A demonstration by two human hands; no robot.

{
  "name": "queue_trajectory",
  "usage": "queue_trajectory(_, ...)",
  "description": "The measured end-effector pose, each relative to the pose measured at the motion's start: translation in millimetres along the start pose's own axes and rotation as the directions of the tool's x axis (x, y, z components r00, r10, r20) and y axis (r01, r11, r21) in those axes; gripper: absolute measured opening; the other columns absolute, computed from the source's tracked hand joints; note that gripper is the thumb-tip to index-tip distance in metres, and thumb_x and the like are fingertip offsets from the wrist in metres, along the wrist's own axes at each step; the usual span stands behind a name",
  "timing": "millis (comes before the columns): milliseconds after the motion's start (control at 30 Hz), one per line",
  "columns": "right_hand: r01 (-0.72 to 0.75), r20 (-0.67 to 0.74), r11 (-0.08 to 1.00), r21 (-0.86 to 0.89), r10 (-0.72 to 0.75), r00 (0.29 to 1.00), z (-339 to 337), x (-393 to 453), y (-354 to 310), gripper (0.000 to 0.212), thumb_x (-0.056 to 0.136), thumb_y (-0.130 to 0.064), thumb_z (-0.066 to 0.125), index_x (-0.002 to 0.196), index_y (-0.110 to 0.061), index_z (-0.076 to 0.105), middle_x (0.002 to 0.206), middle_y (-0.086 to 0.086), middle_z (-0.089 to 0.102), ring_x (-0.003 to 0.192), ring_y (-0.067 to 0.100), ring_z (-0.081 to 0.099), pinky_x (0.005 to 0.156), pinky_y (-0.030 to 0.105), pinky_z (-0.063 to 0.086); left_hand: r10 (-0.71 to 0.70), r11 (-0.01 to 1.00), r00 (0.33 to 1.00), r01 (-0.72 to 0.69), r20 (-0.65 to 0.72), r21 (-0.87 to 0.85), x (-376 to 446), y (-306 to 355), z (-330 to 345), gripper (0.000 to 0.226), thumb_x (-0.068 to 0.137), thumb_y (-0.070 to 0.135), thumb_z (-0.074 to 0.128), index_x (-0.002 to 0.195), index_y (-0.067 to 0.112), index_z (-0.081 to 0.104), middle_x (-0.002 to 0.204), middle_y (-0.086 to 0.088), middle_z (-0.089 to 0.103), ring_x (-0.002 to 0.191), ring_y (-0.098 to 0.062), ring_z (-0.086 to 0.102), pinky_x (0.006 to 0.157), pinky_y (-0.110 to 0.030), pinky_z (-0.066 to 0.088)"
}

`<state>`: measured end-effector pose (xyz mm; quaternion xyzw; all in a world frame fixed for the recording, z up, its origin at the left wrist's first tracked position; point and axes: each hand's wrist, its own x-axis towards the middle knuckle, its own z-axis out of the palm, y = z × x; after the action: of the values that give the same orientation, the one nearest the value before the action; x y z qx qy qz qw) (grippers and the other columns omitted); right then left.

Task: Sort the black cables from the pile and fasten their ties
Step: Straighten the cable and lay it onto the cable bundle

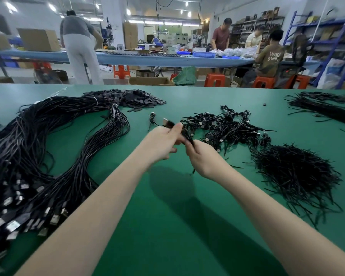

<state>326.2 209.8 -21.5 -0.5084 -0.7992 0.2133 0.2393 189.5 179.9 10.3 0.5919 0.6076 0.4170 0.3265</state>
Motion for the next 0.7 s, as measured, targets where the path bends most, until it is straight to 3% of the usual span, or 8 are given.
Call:
queue_trajectory(33,-0.052,0.058,0.998,-0.035,0.054,0.997,-1.5,-1.9,8.5,0.036,0.104,-0.034,0.027,0.072,-0.019,0.035,0.067,-0.002,0.043,0.060,0.019,0.040,0.054,0.031,0.029,0.111,0.957,0.986,-0.073,-0.122,0.279,-0.9,-2.2,-1.6,0.037,0.099,0.047,0.042,0.084,0.026,0.068,0.089,0.001,0.070,0.082,-0.019,0.067,0.068,-0.030,0.047)
queue_trajectory(100,-0.088,0.196,0.996,-0.024,0.091,0.976,-5.6,-10.6,22.5,0.036,0.104,-0.033,0.029,0.072,-0.016,0.034,0.068,0.000,0.043,0.059,0.018,0.040,0.056,0.032,0.033,0.494,0.623,0.853,-0.212,-0.169,0.753,-3.9,-4.9,-2.3,0.023,0.096,0.042,0.050,0.104,0.024,0.061,0.102,0.002,0.067,0.094,-0.023,0.063,0.073,-0.035,0.045)
queue_trajectory(200,-0.050,0.344,0.991,0.125,0.004,0.939,-12.7,-30.0,28.5,0.032,0.104,-0.031,0.032,0.075,-0.016,0.037,0.069,0.000,0.047,0.058,0.016,0.050,0.063,0.032,0.045,0.594,0.137,0.740,-0.480,0.316,0.866,-7.5,-16.5,10.8,0.046,0.094,0.032,0.054,0.138,0.029,0.039,0.140,0.007,0.048,0.131,-0.019,0.043,0.099,-0.037,0.036)
queue_trajectory(267,-0.026,0.427,0.987,0.161,-0.046,0.903,-18.0,-42.4,25.8,0.031,0.104,-0.031,0.032,0.076,-0.016,0.037,0.066,-0.003,0.045,0.050,0.008,0.050,0.059,0.028,0.046,0.575,-0.054,0.637,-0.596,0.513,0.801,-16.3,-23.2,15.4,0.031,0.096,0.026,0.044,0.126,0.027,0.049,0.119,0.006,0.062,0.115,-0.016,0.058,0.092,-0.032,0.041)
queue_trajectory(400,-0.073,0.582,0.952,0.297,-0.120,0.804,-23.9,-64.7,25.2,0.029,0.104,-0.030,0.030,0.079,-0.016,0.033,0.065,-0.003,0.034,0.050,0.010,0.039,0.058,0.031,0.040,0.609,-0.092,0.521,-0.703,0.599,0.705,-33.5,-26.6,9.2,0.036,0.092,0.034,0.035,0.091,0.019,0.068,0.071,0.006,0.066,0.057,-0.015,0.064,0.053,-0.027,0.050)
queue_trajectory(533,-0.049,0.608,0.952,0.301,-0.152,0.779,-26.4,-74.4,27.0,0.029,0.105,-0.028,0.029,0.078,-0.017,0.033,0.065,-0.005,0.032,0.053,0.010,0.035,0.063,0.034,0.036,0.612,-0.195,0.459,-0.701,0.644,0.686,-44.9,-29.9,4.9,0.040,0.089,0.041,0.038,0.094,0.017,0.071,0.066,0.006,0.063,0.050,-0.013,0.059,0.048,-0.025,0.048)
queue_trajectory(633,-0.092,0.650,0.940,0.328,-0.154,0.744,-30.9,-75.6,24.7,0.031,0.106,-0.027,0.028,0.077,-0.017,0.032,0.065,-0.005,0.031,0.052,0.009,0.033,0.057,0.026,0.033,0.591,-0.318,0.473,-0.608,0.653,0.728,-57.8,-31.4,12.7,0.011,0.078,0.021,0.053,0.075,0.022,0.063,0.057,0.008,0.051,0.044,-0.013,0.049,0.044,-0.024,0.038)
queue_trajectory(700,0.025,0.649,0.985,0.171,-0.132,0.749,-30.8,-74.6,21.9,0.028,0.105,-0.028,0.030,0.080,-0.017,0.035,0.067,-0.003,0.039,0.054,0.009,0.038,0.056,0.023,0.034,0.592,-0.358,0.490,-0.551,0.640,0.754,-62.7,-34.4,18.8,0.017,0.072,0.014,0.045,0.065,0.025,0.056,0.054,0.007,0.048,0.042,-0.013,0.045,0.045,-0.025,0.032)
